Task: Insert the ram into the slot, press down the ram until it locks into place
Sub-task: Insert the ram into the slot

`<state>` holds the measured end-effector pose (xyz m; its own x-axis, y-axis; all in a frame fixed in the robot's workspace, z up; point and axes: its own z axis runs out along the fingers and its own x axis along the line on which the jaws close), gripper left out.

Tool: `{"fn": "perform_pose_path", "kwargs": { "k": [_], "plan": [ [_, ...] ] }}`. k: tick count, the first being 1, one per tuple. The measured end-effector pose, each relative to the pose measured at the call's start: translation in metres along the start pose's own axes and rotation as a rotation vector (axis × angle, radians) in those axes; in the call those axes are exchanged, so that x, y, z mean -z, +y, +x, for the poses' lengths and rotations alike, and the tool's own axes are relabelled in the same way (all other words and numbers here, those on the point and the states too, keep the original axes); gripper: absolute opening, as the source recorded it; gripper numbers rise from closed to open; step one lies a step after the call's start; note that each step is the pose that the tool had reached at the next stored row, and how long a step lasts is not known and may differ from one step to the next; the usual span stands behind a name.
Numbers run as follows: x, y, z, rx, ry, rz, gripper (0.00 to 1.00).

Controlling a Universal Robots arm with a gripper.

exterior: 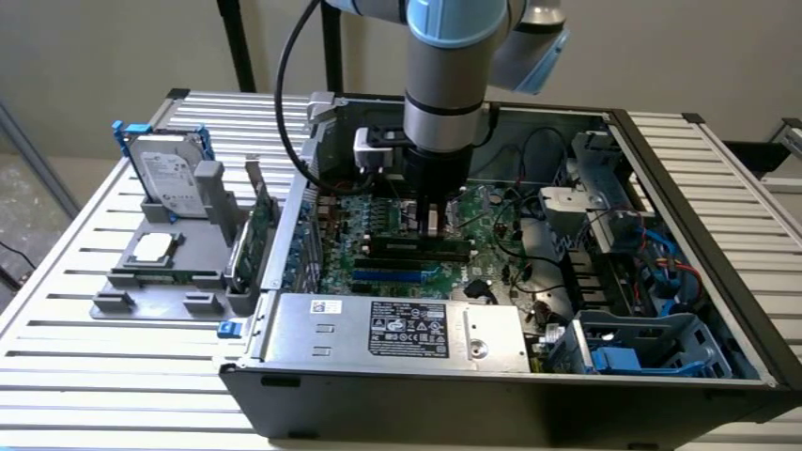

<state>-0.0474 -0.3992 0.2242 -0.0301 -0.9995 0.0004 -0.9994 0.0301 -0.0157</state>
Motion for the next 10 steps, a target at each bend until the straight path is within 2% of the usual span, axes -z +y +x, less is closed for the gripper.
{"fn": "perform_pose_path", "kwargs": {
  "k": [7, 8, 9, 10],
  "plan": [
    [-0.0014, 0.0000, 0.0000, 0.000, 0.0002, 0.0006, 0.15],
    [-0.0014, 0.0000, 0.0000, 0.000, 0.0000, 0.0005, 0.21],
    [-0.0011, 0.0000, 0.0000, 0.000, 0.0000, 0.0005, 0.21],
    [0.0000, 0.0000, 0.0000, 0.000, -0.0003, 0.0006, 0.28]
  ]
}}
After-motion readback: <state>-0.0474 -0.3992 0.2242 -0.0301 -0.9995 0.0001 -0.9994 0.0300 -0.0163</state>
